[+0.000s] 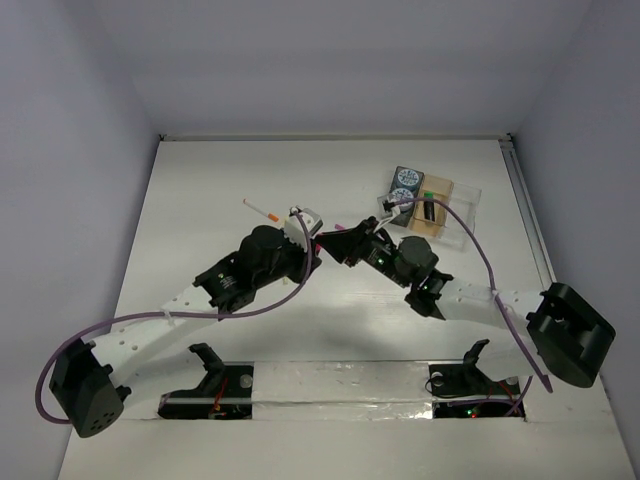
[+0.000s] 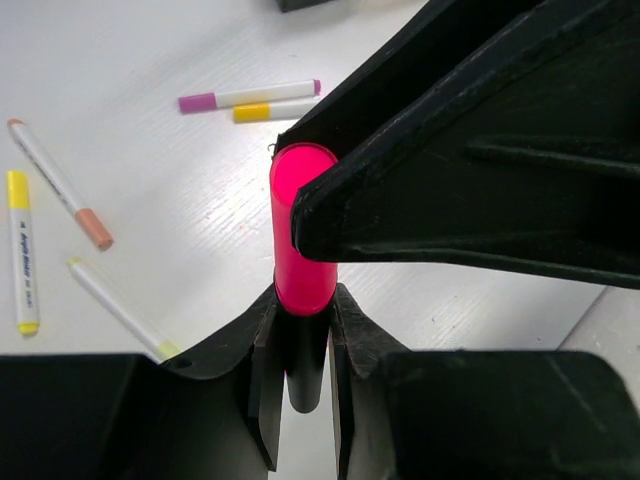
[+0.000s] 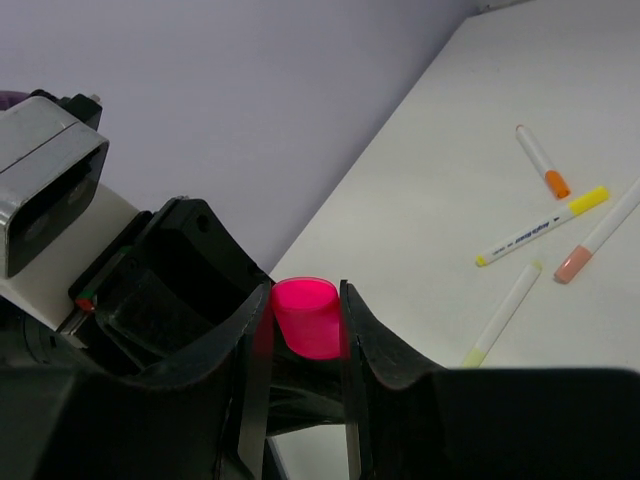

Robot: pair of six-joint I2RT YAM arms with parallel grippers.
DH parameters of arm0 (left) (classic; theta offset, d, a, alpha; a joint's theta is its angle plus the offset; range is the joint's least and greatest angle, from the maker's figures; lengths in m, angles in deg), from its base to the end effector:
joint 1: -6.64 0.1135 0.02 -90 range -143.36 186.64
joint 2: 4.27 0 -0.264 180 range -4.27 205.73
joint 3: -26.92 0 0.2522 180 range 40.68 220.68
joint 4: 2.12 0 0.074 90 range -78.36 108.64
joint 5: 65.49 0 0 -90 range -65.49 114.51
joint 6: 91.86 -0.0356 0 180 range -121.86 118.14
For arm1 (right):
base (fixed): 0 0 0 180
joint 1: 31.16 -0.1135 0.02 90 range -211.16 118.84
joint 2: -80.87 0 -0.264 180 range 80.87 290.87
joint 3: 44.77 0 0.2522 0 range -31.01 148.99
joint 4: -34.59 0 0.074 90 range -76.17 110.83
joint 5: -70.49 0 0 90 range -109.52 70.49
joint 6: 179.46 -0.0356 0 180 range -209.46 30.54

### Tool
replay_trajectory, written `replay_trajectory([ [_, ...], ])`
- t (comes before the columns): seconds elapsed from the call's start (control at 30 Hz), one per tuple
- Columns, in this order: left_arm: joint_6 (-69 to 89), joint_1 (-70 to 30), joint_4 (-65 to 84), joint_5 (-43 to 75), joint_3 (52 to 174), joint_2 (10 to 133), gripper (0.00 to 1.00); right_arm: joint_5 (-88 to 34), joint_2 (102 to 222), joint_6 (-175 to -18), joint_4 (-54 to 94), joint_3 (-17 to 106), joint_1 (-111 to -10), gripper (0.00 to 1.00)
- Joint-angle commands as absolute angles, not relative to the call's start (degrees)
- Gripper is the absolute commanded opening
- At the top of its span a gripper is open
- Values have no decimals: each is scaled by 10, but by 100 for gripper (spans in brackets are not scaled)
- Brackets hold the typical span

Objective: Sort the stationery into containers
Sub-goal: Close the pen cap on the pen.

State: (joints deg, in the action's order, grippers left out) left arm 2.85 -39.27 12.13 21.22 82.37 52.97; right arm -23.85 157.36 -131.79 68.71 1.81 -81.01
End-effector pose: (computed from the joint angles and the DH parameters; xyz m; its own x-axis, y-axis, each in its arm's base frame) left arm 0.1617 -0.1698 0.2974 -0.2536 0.1440 -0.9565 0.7371 0.6691 -0.0947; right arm 0.1824 0.2204 0.2525 -0.5110 0.4356 -0.7410 -0.6313 0.3949 0.6675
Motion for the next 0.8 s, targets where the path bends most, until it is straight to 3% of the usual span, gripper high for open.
replay_trajectory([
  [0.0, 61, -369, -321, 263, 904, 469, 0, -465, 1625, -1344, 428, -77, -853, 0],
  [0.23, 105, -369, -322, 248, 862, 433, 0, -429, 1580, -1349, 422, -53, -853, 0],
  [0.47, 83, -369, -282, 259, 845, 392, 0, -396, 1556, -1336, 359, -112, -853, 0],
  [0.67, 89, -369, -265, 210, 823, 400, 0, -491, 1657, -1274, 304, -27, -869, 0],
  [0.77, 77, -369, -265, 217, 819, 394, 0, -483, 1631, -1246, 250, -16, -869, 0],
])
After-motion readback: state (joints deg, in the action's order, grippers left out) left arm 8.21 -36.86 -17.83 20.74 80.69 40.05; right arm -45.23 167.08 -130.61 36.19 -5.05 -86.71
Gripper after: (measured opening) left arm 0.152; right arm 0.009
